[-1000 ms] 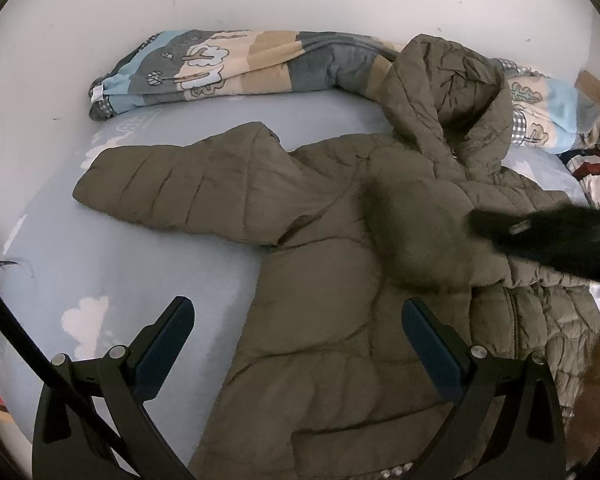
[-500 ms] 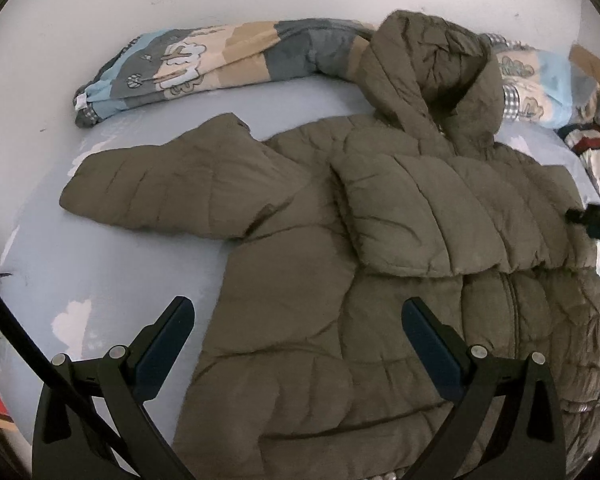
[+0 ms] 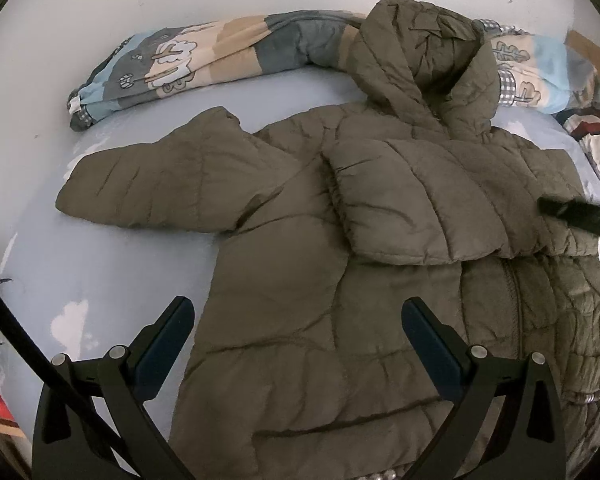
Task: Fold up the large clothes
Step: 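Lift the held sleeve and fold it across the jacket body with the right tool, then grasp the cuff of the other sleeve with the left tool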
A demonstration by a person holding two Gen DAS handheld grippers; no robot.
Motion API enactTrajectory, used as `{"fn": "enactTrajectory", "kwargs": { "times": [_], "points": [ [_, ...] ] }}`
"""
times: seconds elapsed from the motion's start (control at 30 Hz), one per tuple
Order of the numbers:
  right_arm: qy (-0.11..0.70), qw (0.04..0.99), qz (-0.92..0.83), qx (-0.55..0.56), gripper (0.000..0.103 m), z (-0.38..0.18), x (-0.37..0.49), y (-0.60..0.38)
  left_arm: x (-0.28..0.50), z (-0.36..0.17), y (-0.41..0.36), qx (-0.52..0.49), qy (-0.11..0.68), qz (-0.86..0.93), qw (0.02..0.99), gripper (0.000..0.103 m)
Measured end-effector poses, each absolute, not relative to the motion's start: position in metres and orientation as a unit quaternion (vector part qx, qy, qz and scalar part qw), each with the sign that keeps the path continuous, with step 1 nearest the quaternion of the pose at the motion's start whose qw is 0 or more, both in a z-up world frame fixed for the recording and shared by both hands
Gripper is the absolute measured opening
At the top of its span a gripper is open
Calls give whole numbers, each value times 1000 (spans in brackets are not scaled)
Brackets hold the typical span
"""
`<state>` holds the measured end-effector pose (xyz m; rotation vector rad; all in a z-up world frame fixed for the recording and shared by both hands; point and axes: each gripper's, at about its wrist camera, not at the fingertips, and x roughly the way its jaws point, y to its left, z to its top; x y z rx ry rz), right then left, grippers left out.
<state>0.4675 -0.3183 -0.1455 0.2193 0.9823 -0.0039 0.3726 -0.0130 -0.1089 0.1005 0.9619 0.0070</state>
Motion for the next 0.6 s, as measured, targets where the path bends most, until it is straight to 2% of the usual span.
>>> {"fn": "enactTrajectory", "kwargs": {
  "times": [0.03,0.1,0.13,0.23,0.43,0.6],
  "points": [
    [480,872,1,98,75,-155,471,-306,371,-108,-12,48,461,3,886,103],
    [503,862,-14,68,86,-176,479,-287,369,-105,-8,45,458,4,888,103],
    [509,859,-19,58,88,-183,483,-284,368,-103,-6,44,456,4,889,103],
    [513,857,-38,28,90,-192,487,-274,366,-98,1,40,451,6,892,103],
    [482,875,2,52,90,-137,433,-264,366,-91,23,6,452,11,892,103],
    [456,886,41,69,92,-115,334,-244,364,-89,34,-4,450,16,893,103]
  ]
}}
